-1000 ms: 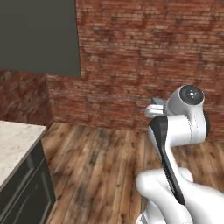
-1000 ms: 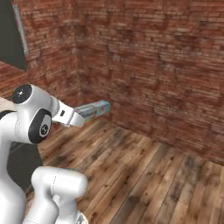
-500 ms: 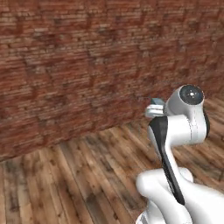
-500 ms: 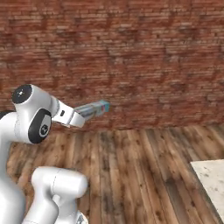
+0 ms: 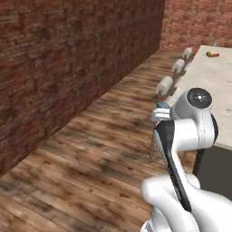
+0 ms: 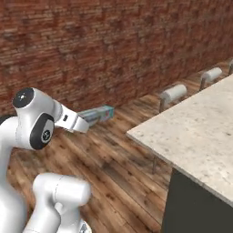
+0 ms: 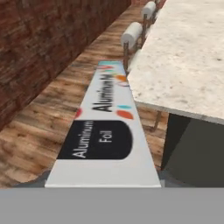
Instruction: Retrieve the tupperware and aluminum foil from the cabinet and place them on the dining counter near the plate with lemon and carrot to prepare for storing leftovers.
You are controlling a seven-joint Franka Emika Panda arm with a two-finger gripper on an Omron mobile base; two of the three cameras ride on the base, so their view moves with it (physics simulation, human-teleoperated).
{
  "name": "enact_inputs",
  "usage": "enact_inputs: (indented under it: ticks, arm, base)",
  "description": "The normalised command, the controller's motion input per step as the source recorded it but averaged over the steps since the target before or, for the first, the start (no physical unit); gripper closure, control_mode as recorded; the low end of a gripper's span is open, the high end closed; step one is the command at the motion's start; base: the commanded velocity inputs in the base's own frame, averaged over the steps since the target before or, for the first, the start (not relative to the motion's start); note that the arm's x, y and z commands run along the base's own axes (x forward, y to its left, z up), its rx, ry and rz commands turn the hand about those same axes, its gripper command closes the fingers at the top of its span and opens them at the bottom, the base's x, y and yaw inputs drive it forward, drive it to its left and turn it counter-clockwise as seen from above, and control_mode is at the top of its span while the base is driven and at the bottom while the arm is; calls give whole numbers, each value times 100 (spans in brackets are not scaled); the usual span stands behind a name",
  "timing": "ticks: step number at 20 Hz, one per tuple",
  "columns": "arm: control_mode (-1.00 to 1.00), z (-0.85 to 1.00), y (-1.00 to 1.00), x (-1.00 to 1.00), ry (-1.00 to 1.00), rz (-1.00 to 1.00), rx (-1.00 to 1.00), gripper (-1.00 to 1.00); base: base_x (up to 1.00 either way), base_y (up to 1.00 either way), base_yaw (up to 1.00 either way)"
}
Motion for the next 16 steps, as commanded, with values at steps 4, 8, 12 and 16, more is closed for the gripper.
enact_inputs:
  ticks: [4, 8, 12, 16]
  arm:
    - [100, 0, 0, 0, 0, 0, 0, 100]
    - [100, 0, 0, 0, 0, 0, 0, 100]
    - [100, 0, 0, 0, 0, 0, 0, 100]
    - [100, 0, 0, 0, 0, 0, 0, 100]
  base:
    - [8, 78, -76]
    - [23, 98, -64]
    - [50, 100, -48]
    - [66, 100, -43]
